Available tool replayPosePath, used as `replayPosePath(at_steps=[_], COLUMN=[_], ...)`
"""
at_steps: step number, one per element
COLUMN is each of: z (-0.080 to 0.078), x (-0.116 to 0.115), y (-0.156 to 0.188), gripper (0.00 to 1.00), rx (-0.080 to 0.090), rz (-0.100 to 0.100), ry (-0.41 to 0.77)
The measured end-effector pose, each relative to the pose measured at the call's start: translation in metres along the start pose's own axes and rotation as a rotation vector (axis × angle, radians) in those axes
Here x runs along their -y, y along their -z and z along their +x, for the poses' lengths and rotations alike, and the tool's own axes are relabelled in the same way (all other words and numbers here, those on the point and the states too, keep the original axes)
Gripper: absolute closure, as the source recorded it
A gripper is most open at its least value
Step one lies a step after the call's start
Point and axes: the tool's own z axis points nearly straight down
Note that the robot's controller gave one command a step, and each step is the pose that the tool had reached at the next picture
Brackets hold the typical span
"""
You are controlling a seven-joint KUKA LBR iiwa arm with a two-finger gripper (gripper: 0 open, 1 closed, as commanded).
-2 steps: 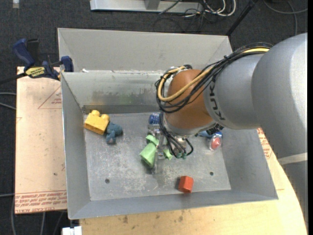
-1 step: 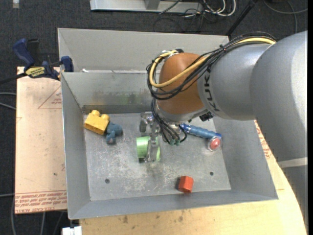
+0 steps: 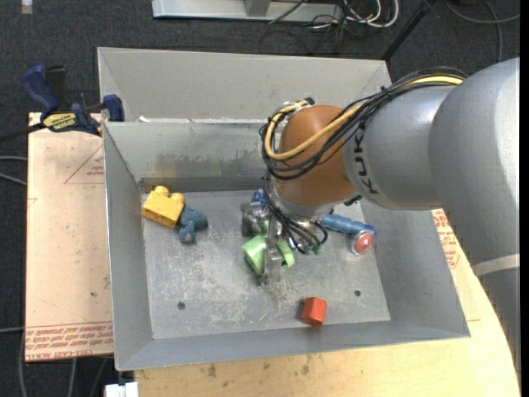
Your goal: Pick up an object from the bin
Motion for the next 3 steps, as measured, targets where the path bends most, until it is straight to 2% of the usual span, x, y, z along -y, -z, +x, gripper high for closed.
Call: replayPosePath(at_steps=[1, 2, 3], z=[-0.001, 0.014, 0.013], x=[0.000, -0.005, 0.012], y=[0.001, 0.120, 0.195], gripper=[1.00, 1.00, 1.00], rx=[0.001, 0.008, 0.007], rz=[-0.001, 0.000, 0.002], ry=[0.000, 0.013, 0.347])
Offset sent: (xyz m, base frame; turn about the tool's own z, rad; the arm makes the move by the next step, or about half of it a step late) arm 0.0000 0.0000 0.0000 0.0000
